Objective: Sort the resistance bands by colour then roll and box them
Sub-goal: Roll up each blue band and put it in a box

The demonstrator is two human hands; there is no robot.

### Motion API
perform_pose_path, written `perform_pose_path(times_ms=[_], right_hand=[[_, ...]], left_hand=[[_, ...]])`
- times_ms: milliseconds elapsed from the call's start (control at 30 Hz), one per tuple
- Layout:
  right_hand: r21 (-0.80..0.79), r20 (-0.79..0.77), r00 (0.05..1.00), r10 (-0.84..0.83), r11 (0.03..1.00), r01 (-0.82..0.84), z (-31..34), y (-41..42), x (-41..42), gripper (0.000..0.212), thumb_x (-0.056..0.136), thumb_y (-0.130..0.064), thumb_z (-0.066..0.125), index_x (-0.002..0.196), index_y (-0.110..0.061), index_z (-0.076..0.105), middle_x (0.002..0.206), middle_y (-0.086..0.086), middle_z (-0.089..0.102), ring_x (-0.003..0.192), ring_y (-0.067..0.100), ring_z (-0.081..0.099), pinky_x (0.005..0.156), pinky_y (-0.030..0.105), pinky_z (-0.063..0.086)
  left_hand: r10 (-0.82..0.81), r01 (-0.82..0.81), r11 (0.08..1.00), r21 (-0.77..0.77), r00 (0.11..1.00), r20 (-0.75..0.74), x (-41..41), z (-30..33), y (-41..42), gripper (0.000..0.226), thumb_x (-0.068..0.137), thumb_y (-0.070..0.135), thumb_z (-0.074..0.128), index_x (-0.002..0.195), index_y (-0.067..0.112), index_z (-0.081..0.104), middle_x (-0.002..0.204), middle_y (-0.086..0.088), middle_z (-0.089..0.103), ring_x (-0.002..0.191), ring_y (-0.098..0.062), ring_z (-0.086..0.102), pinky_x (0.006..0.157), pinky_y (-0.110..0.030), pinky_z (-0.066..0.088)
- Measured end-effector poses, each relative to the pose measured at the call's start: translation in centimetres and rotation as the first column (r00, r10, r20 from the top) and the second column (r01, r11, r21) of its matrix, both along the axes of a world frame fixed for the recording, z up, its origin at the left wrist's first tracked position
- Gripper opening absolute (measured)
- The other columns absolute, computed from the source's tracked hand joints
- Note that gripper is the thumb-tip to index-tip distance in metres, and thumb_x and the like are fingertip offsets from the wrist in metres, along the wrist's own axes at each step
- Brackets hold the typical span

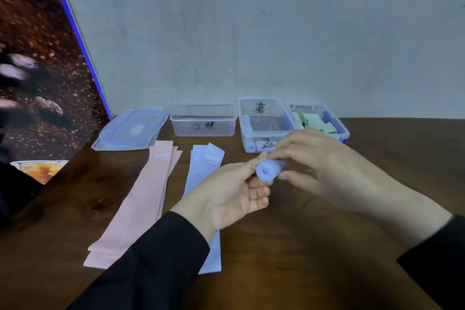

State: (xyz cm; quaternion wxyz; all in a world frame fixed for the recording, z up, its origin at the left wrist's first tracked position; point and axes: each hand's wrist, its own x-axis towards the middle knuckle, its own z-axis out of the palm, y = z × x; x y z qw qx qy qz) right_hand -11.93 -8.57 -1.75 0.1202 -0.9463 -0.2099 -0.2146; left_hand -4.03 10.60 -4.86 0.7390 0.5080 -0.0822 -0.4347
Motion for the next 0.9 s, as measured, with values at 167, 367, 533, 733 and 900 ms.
perform_pose_path(times_ms=[167,367,533,733,900], right_hand=[[-0.042,-0.032,0.996,-0.079,0.996,0.078,1.3,-1.3,2.8,0.027,0.09,-0.037,0.07,0.115,-0.045,0.064,0.111,-0.023,0.063,0.105,0.001,0.053,0.099,0.026,0.039],[-0.096,-0.021,0.991,-0.135,0.987,0.132,2.1,-2.9,7.1,0.026,0.088,-0.045,0.055,0.109,-0.034,0.067,0.102,-0.019,0.065,0.096,0.008,0.056,0.082,0.035,0.05],[-0.139,-0.045,0.955,-0.294,0.948,0.286,1.8,-5.7,12.0,0.014,0.088,-0.036,0.059,0.101,-0.032,0.063,0.094,-0.017,0.057,0.089,0.009,0.05,0.075,0.036,0.047],[-0.342,-0.109,0.891,-0.441,0.858,0.383,1.0,-8.3,19.1,0.022,0.1,-0.051,0.053,0.101,-0.031,0.062,0.103,-0.015,0.06,0.087,0.012,0.053,0.074,0.033,0.044],[-0.426,-0.136,0.861,-0.49,0.813,0.396,-1.1,-9.6,25.6,0.05,0.1,-0.066,0.039,0.1,-0.023,0.064,0.107,-0.004,0.06,0.094,0.026,0.061,0.08,0.038,0.049]], left_hand=[[0.038,-0.037,0.999,0.015,0.999,-0.038,2.6,0.7,-2.1,0.02,0.094,0.031,0.066,0.095,0.011,0.069,0.066,-0.005,0.061,0.054,-0.014,0.055,0.065,-0.029,0.046],[0.074,-0.074,0.997,-0.011,0.997,-0.026,6.8,0.9,-4.9,0.028,0.097,0.036,0.064,0.088,0.011,0.069,0.064,-0.006,0.063,0.053,-0.016,0.056,0.062,-0.03,0.047],[0.353,-0.551,0.829,0.095,0.647,0.676,12.2,-1.7,-6.0,0.036,0.102,0.033,0.052,0.081,0.009,0.071,0.068,-0.009,0.064,0.06,-0.019,0.056,0.06,-0.03,0.048],[0.258,-0.64,0.768,0.004,0.314,0.914,15.2,-7.5,-5.1,0.023,0.104,0.022,0.051,0.119,0.021,0.068,0.11,0.01,0.061,0.1,0.004,0.052,0.085,-0.002,0.036],[0.176,-0.603,0.79,0.111,0.396,0.901,16.0,-7.9,-5.5,0.035,0.104,0.028,0.048,0.138,0.025,0.058,0.121,0.013,0.054,0.108,0.002,0.048,0.086,0.003,0.029]])
